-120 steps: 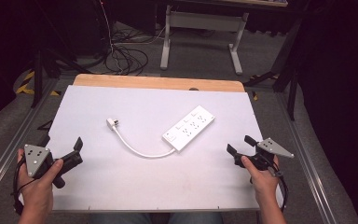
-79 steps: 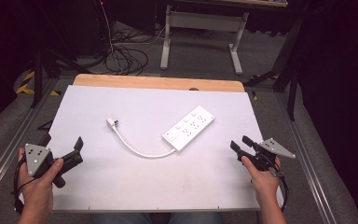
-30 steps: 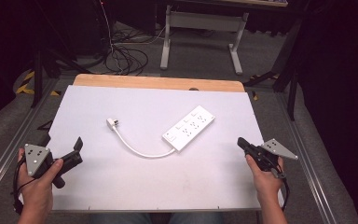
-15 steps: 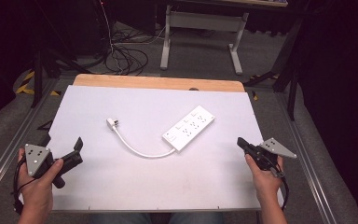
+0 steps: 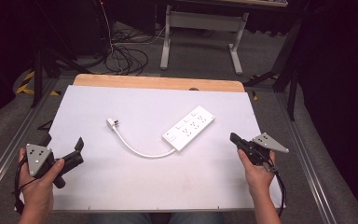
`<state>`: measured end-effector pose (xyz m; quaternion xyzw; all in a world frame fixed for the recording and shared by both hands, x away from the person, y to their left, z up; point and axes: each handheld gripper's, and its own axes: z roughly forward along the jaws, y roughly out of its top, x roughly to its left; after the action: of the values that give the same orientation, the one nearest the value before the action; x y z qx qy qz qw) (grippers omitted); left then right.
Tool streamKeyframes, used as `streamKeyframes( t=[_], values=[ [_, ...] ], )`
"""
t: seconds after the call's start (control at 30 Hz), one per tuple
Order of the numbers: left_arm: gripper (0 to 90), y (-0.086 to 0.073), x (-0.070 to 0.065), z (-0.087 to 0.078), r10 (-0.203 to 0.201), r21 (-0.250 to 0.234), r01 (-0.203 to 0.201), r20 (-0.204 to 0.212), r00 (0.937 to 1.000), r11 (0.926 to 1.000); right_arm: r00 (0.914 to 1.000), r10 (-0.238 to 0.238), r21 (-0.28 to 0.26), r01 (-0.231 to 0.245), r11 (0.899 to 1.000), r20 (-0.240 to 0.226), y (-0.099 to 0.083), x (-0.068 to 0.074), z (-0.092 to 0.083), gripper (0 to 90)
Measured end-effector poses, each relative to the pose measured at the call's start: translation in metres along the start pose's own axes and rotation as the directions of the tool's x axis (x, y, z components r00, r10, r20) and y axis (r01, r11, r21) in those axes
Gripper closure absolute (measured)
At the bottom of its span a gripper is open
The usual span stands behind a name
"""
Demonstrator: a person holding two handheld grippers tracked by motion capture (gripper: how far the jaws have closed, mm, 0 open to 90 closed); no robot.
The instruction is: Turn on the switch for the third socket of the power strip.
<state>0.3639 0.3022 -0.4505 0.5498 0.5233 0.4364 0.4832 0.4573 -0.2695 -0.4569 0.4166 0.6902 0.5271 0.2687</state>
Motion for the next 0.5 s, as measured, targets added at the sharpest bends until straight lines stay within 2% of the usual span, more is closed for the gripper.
streamKeyframes(
  t=[0.5],
  values=[
    [2.3,-0.001,0.000,0.000,0.002,0.006,-0.002,-0.015,0.9999,1.0000,0.9994,-0.012,-0.006,0.012,1.000,-0.031,0.014,0.007,0.015,90.0]
  ],
)
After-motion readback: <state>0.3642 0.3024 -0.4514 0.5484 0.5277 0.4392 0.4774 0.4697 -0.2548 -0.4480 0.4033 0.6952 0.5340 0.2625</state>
